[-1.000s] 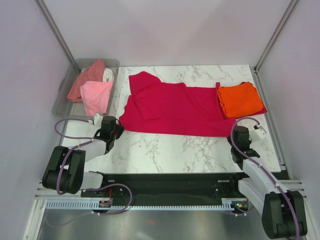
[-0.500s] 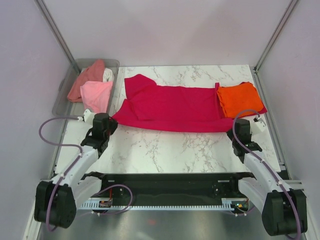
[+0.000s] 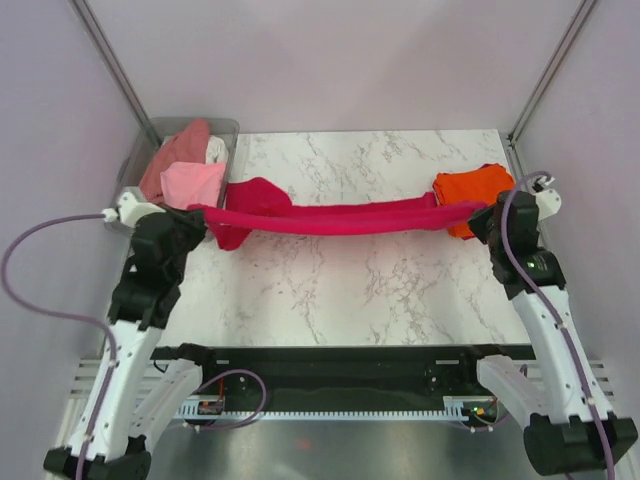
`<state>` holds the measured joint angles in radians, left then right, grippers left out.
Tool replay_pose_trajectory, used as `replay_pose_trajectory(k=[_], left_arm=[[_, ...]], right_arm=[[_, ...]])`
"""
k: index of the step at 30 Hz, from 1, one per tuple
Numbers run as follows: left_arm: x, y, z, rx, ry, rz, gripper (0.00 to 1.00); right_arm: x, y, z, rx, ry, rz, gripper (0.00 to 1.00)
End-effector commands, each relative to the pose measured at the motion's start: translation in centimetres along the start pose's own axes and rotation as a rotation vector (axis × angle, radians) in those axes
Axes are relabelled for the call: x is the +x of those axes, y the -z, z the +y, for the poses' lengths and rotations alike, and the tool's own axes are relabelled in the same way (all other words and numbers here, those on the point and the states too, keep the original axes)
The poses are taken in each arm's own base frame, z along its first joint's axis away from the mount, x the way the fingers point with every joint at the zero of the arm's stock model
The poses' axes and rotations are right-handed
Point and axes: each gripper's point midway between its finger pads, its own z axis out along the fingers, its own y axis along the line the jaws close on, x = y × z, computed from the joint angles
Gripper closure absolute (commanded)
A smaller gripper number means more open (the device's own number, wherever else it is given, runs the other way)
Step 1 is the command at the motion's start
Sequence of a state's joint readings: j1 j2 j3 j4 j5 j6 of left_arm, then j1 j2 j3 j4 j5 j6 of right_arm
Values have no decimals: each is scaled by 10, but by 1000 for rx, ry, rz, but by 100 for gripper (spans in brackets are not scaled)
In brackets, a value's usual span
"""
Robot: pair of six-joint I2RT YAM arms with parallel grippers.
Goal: Fold and stack the t-shirts
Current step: Fold the tshirt
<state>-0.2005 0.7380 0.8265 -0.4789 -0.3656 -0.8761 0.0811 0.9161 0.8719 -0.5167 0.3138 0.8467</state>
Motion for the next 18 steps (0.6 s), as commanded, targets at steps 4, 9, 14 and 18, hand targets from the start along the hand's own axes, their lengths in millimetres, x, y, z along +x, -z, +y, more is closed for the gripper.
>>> replay_pose_trajectory(k=[4,9,14,18], left_arm=[[-101,110,-59,229,-31,-170,98],[-140,156,-92,339,-5,-210,98],[-136,109,-117,272,-34,-138,98],[-129,63,-152,266,-52,-61,98]], right_arm=[[-82,109,44,-205,1,-153,100],[-120,163,66,-321,-41,-243,100],[-134,144,82,-278,-46,-242,100],[-139,102,102,-240,-59,-232,100]])
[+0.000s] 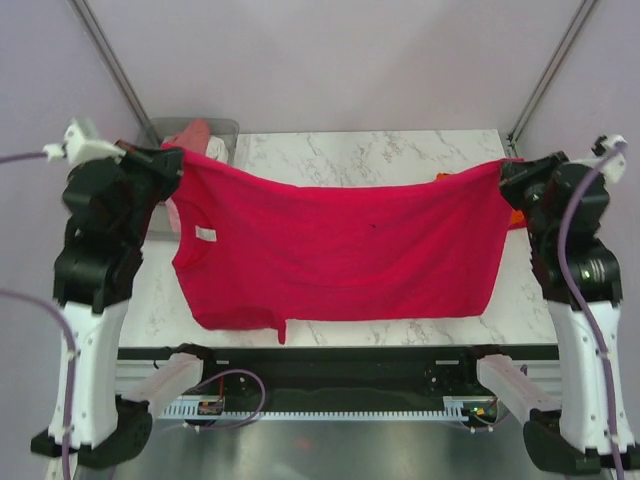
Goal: Fold and stack the t-shirts
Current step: Fold the tshirt
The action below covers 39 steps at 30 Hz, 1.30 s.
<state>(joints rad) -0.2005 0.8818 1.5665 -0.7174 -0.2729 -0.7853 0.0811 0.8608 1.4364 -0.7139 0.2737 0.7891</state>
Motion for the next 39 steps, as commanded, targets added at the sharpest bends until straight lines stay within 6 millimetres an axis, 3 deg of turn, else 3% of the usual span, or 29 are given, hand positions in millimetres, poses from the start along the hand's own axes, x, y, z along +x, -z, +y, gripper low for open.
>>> replay_pose_trajectory(k=[1,3,4,5,6,7,8,9,10,11,14,16,17,18,19,20,22,23,24,25,26,28,29,31,32,34,35,39], left_arm=[[28,-59,-7,-32,-63,109,98],[25,-90,-20,-40,-71,111,98],[22,-98,-27,-26,-80,113,98],[2,-103,-46,16,-71,80,98],[18,-126,-52,38,-74,147,98],[14,-137,-53,41,-48,157,98],[-5,-135,-73,95,-27,132,98],[-5,-139,-83,138,-13,157,98],[0,-161,-77,120,9,175,98],[-16,-159,-91,162,28,142,98],[-23,-176,-94,197,73,155,98],[-23,-186,-89,204,109,174,98],[-8,-195,-81,191,121,211,98],[-13,-203,-74,210,125,200,98],[-8,-207,-68,208,131,210,98],[16,-215,-47,168,130,256,98],[28,-219,-40,213,106,247,98],[62,-227,-6,153,115,301,98],[63,-216,-6,172,110,286,98],[68,-218,0,188,103,272,98],[98,-217,30,134,109,319,98],[109,-205,39,153,101,319,98],[138,-201,68,100,107,368,98],[152,-188,84,86,83,374,98],[174,-181,108,46,82,403,98],[185,-167,122,36,53,408,98],[203,-156,143,-3,48,440,98],[225,-121,182,-83,7,440,98]], right_arm=[[19,-60,-8,102,9,34,100],[10,-74,11,70,-11,24,100],[18,-93,12,89,-16,52,100],[4,-95,31,47,-34,31,100],[1,-100,39,34,-42,31,100],[5,-115,42,44,-46,46,100],[-2,-119,47,37,-59,35,100],[-17,-117,64,-7,-75,14,100],[-16,-128,66,-3,-77,20,100],[-34,-126,77,-31,-98,-12,100],[-43,-138,81,-43,-121,-14,100],[-42,-142,87,-67,-120,-1,100],[-40,-143,89,-76,-122,4,100],[-28,-150,82,-67,-117,32,100],[-29,-155,71,-50,-117,30,100],[-5,-166,57,-38,-111,82,100],[18,-169,43,-37,-113,124,100],[28,-171,43,-73,-117,140,100],[64,-179,13,-16,-117,204,100],[72,-175,5,-10,-123,213,100],[100,-178,-22,40,-117,255,100],[116,-173,-39,48,-114,265,100],[141,-170,-64,96,-105,307,100],[158,-162,-82,114,-100,328,100],[179,-156,-103,151,-82,363,100],[191,-146,-119,165,-66,380,100],[210,-138,-140,199,-52,412,100],[242,-108,-180,248,-12,467,100]])
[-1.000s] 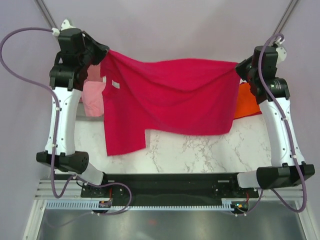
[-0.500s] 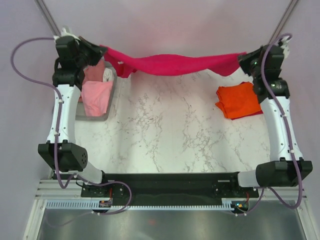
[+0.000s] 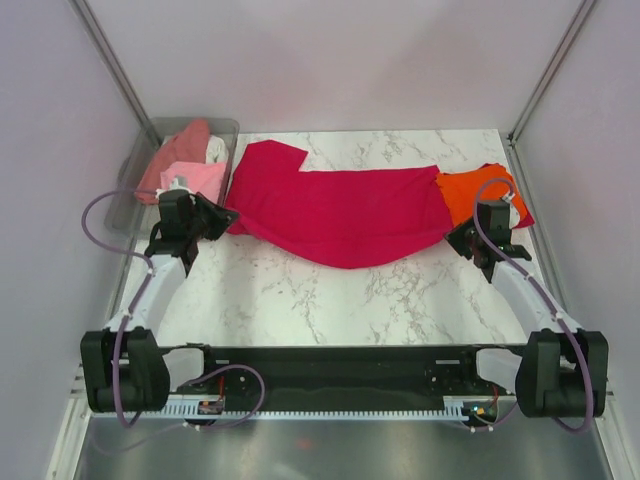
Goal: Fold and stack the t-shirts
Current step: Fold the tshirt
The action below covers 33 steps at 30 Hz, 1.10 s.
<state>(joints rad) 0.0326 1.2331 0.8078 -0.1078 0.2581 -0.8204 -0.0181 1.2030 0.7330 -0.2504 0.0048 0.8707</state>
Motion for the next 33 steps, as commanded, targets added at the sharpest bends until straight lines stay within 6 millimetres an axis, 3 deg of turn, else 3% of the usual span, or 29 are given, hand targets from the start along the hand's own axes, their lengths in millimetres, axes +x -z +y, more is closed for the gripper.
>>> replay_pose_trajectory(k=[1,2,4,5,6,8,12,17,21,24,25,27,28,29,33], left_arm=[[-9,20,3,41,-103,-134,98],[2,28,14,31,-102,-137,98],[19,35,35,-3,-98,-134,98],[20,44,34,14,-102,-157,98],[26,48,38,14,-97,-153,98],[44,51,56,-13,-91,-127,98],[61,65,75,-42,-84,-131,98],[85,73,114,-175,7,-107,98],[99,79,137,-252,77,-108,98],[104,85,158,-339,127,-133,98],[104,87,161,-354,137,-141,98],[102,93,168,-396,153,-167,89],[99,95,165,-392,152,-177,51],[97,96,161,-376,153,-184,34],[92,98,143,-308,128,-178,15]], right_arm=[[0,9,-4,-65,42,-60,100],[14,7,-21,-38,51,-38,100],[21,14,-31,-33,56,-40,100],[29,14,-43,-8,56,-30,100],[29,20,-44,-20,63,-44,100],[39,23,-61,17,62,-39,100],[39,41,-74,32,51,-89,100],[47,56,-103,127,31,-103,100],[53,64,-111,155,-8,-99,99],[48,71,-119,194,-42,-138,89],[46,72,-122,206,-49,-154,74],[41,75,-119,193,-56,-176,69],[39,76,-117,189,-61,-188,56],[36,77,-114,176,-57,-195,51],[17,80,-92,127,72,-212,45]])
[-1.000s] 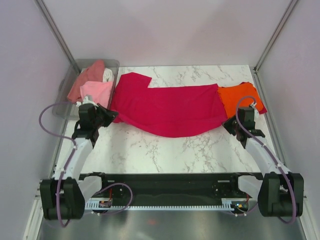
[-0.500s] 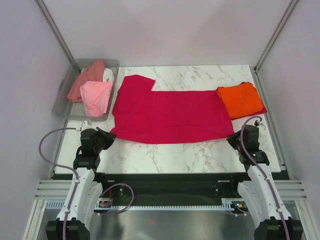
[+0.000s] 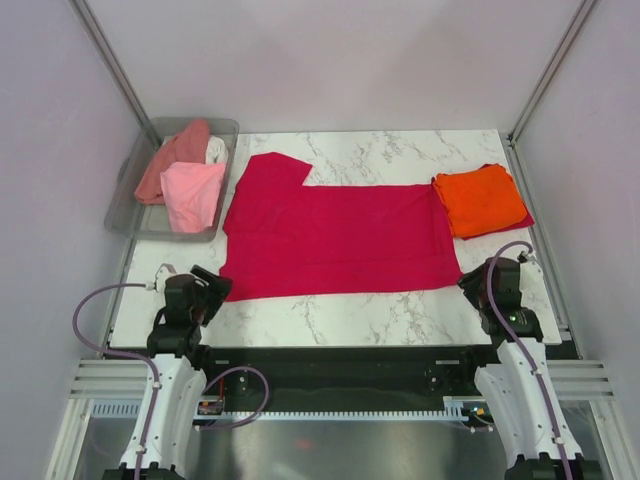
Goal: Fold and stack the t-shirts
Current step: Fold the tshirt
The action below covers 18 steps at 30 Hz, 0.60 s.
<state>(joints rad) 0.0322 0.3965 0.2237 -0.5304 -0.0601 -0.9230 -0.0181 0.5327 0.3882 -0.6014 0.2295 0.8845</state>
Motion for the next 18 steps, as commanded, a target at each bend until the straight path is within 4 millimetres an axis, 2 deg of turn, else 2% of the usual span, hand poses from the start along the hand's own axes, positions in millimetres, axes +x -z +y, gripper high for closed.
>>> replay_pose_trajectory(k=[1,2,3,6,7,8,9,10,11,12,13,14,16,17,18], left_arm=[[-19,12,-23,59,7,-50,11],[-20,14,-29,85,-6,-46,10],[-20,15,-33,94,-35,-36,8],[-38,33,-74,222,-106,-50,2],[-44,39,-87,272,-132,-60,0],[-49,48,-107,357,-177,-72,0],[-57,54,-118,387,-185,-91,0],[-67,61,-134,421,-200,-107,0],[-73,67,-151,478,-221,-113,0],[-75,66,-157,482,-242,-102,0],[-83,64,-169,474,-242,-86,0],[-83,62,-178,492,-251,-65,0],[-91,62,-195,513,-256,-58,0],[-91,51,-200,511,-254,-38,0],[-95,50,-206,523,-255,-43,0]], right_arm=[[-39,10,41,-112,98,-89,45],[-42,10,51,-141,126,-83,45],[-40,3,61,-159,170,-45,45],[-56,-8,87,-164,272,-26,47],[-69,-7,100,-179,288,-48,47],[-69,-18,103,-158,295,-29,48],[-72,-22,110,-166,297,-32,48],[-84,-23,126,-196,286,-59,48],[-80,-37,128,-176,282,-27,48],[-81,-43,135,-180,277,-20,48],[-92,-45,149,-194,264,-41,48],[-88,-61,148,-162,264,-13,48],[-99,-72,159,-147,250,-33,48],[-94,-87,158,-122,254,-8,48],[-94,-93,159,-108,253,-5,48]])
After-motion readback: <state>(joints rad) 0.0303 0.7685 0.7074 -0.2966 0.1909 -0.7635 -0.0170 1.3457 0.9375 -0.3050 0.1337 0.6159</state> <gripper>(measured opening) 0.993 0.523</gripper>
